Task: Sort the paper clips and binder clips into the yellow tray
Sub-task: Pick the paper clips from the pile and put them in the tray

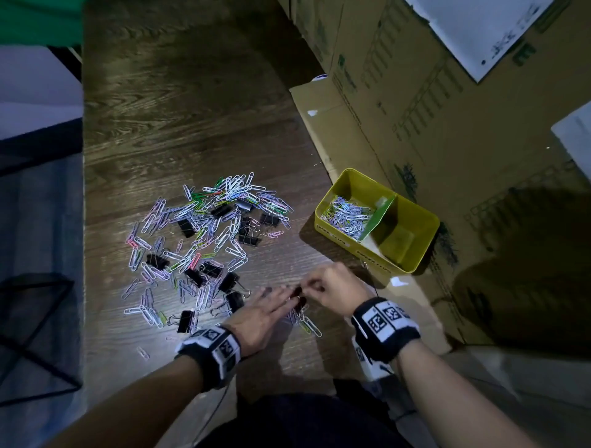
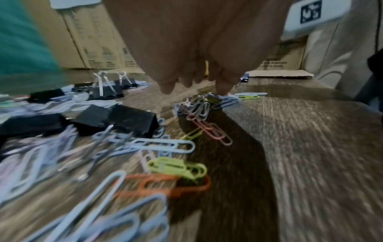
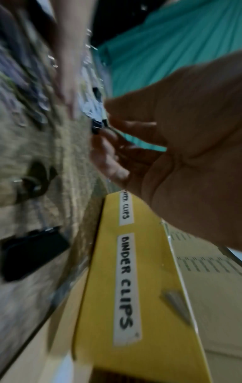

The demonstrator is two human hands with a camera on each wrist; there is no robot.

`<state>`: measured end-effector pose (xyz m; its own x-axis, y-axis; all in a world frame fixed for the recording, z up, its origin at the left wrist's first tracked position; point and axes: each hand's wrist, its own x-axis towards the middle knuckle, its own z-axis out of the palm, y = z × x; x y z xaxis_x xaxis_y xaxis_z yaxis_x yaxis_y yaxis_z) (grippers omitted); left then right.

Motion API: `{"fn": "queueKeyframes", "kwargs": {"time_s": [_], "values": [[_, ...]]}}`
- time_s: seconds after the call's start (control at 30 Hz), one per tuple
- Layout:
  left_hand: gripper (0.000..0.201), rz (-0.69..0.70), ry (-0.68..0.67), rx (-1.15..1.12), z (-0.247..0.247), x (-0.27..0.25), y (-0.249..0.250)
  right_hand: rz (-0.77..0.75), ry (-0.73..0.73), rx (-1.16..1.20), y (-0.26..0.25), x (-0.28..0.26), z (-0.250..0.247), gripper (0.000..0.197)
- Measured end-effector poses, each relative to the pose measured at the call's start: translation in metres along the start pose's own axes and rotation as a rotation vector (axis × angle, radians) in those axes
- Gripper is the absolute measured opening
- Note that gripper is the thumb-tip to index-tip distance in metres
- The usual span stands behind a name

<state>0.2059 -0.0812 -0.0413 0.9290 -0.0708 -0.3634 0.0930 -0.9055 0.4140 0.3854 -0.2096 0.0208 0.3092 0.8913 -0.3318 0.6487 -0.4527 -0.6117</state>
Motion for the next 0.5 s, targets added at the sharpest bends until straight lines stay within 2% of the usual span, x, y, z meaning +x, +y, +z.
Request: {"fn": "queueKeyframes", "kwargs": {"time_s": [0.03, 0.1, 0.17, 0.27, 0.33, 0.4, 0.5], "values": [[0.068, -0.01, 0.09, -0.055, -0.003, -0.01, -0.003, 0.068, -0.117, -0.038, 0.002, -0.005, 0.011, 0.01], [0.046, -0.023, 0.209, -0.138, -0.006, -0.03, -0.009, 0.169, -0.325, -0.102, 0.005, -0.016, 0.029, 0.011], [0.025, 0.005, 0.187, -0.157, -0.007, -0.047, -0.009, 0.209, -0.404, -0.15, 0.005, -0.024, 0.043, 0.015], [0.023, -0.053, 0.101, -0.173, -0.004, -0.054, -0.013, 0.213, -0.344, -0.141, -0.002, -0.026, 0.056, 0.012], [0.024, -0.119, 0.124, -0.205, -0.006, -0.048, -0.019, 0.222, -0.282, -0.119, -0.006, -0.022, 0.059, 0.017], [0.023, -0.175, 0.16, -0.226, -0.011, -0.04, -0.025, 0.244, -0.224, -0.108, -0.008, -0.019, 0.062, 0.031], [0.021, -0.247, 0.192, -0.207, -0.023, -0.032, -0.029, 0.301, -0.14, -0.1, -0.009, -0.016, 0.07, 0.064]]}}
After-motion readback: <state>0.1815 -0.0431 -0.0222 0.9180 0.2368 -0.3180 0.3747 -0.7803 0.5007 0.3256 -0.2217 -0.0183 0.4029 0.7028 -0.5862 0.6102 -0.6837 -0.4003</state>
